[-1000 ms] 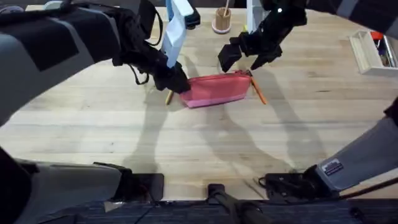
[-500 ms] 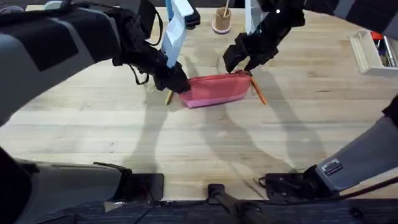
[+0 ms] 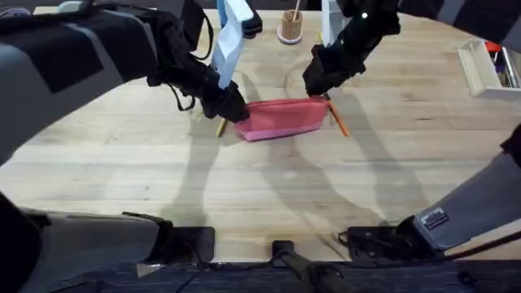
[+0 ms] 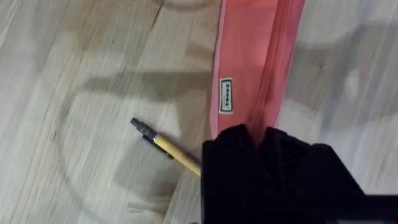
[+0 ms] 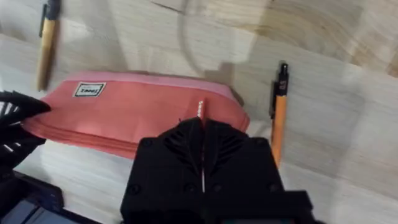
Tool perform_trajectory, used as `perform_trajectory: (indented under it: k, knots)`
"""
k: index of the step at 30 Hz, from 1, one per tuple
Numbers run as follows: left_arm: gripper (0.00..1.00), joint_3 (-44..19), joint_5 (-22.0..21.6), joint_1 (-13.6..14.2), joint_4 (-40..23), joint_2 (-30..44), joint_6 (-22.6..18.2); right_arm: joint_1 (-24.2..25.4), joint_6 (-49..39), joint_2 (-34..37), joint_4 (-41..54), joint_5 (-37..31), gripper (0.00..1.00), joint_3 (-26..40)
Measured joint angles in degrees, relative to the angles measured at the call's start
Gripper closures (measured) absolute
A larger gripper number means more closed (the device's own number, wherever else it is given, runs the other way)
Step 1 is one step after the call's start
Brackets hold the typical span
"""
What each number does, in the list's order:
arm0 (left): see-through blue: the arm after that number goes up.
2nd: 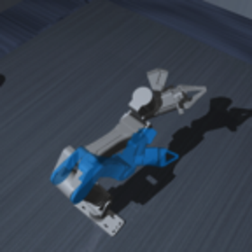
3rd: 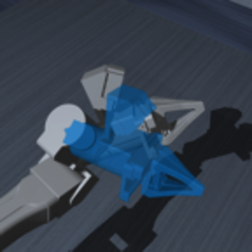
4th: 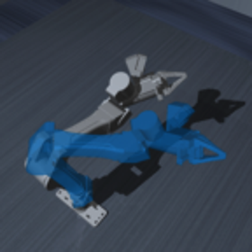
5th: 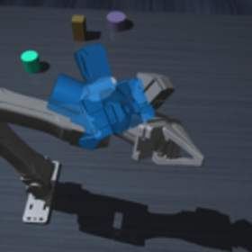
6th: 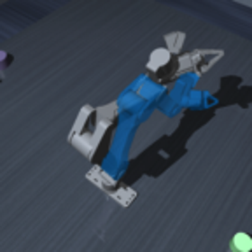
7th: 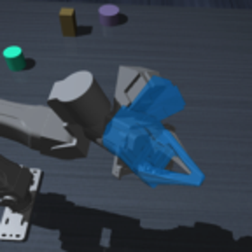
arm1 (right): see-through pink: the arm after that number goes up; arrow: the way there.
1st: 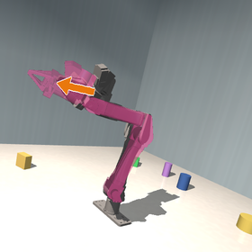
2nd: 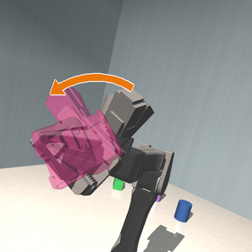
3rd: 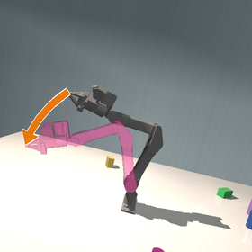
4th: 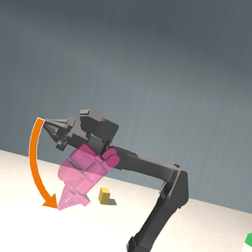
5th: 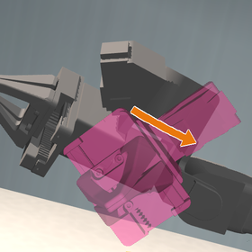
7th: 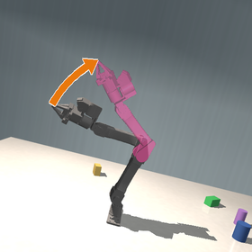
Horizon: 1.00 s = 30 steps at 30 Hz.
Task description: Unzip the bag, pick up the pens from the table one at a time and place them inside, then zip the bag closed.
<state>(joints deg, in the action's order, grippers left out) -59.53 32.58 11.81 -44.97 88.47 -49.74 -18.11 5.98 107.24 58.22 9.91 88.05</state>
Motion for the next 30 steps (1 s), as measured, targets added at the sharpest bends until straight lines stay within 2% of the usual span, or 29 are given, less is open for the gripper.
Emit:
perform_trajectory:
  k: [17, 30]
  knots:
    - [0.959, 0.0, 0.0, 0.0, 0.0, 0.0, 0.0, 0.0, 0.0, 0.0, -0.3, 0.8, 0.971, 0.1]
    - [0.959, 0.0, 0.0, 0.0, 0.0, 0.0, 0.0, 0.0, -0.5, 0.0, 1.4, 3.8, 0.971, 3.2]
